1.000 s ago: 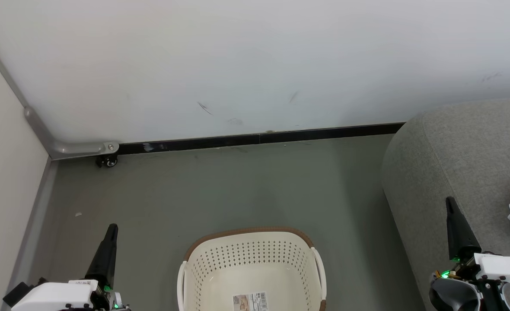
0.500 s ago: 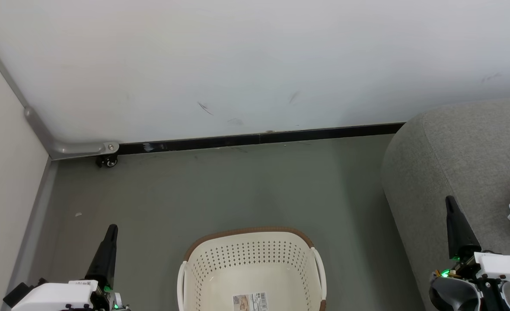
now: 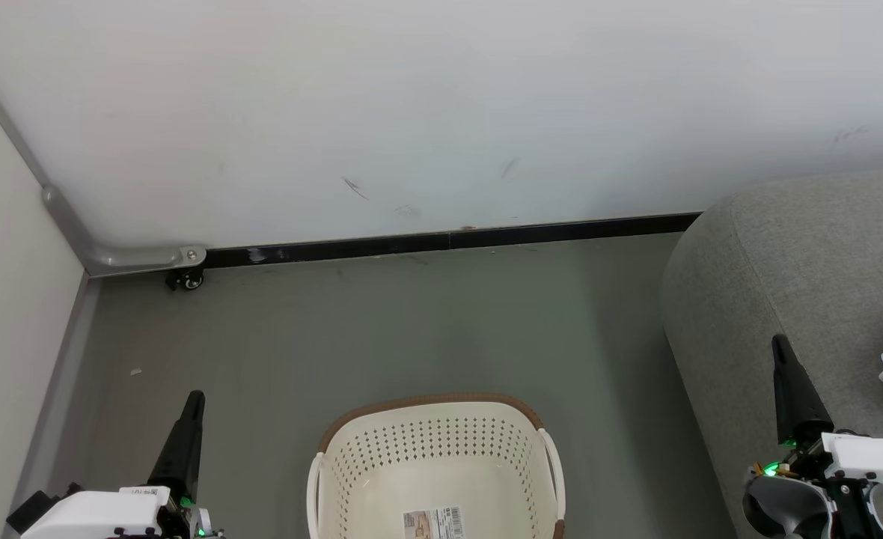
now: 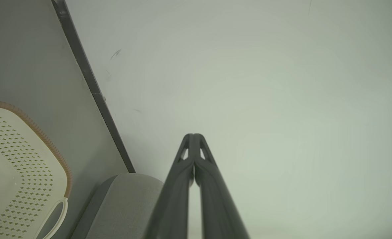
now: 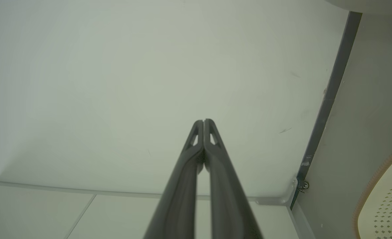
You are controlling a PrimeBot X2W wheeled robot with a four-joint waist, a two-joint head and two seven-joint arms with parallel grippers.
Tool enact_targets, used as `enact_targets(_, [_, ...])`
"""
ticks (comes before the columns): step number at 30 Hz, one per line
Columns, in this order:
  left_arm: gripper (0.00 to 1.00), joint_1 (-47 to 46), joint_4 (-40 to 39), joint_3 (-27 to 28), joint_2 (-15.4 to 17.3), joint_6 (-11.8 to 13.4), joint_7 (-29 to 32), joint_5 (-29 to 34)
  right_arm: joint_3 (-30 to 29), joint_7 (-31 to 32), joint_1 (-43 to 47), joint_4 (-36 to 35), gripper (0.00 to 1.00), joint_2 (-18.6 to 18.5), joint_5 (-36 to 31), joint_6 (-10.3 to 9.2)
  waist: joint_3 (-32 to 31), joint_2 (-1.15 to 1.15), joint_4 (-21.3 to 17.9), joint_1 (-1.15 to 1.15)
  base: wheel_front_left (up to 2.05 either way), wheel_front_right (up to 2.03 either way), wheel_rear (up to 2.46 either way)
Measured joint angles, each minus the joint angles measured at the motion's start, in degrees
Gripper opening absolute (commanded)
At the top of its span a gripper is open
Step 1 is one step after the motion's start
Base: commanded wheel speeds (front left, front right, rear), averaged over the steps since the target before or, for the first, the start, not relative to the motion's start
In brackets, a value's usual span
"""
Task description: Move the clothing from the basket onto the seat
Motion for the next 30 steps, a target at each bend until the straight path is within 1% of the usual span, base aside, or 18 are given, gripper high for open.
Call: enact_targets(30, [0.00,-0.15,0.40,0.07,-0.02,-0.24,0.25,0.00,-0.14,0.23,0.00,0.02,0.00,0.01,-0.01,0.00,-0.01,0.00,0.00,-0.01,0.00,0.00,0.00])
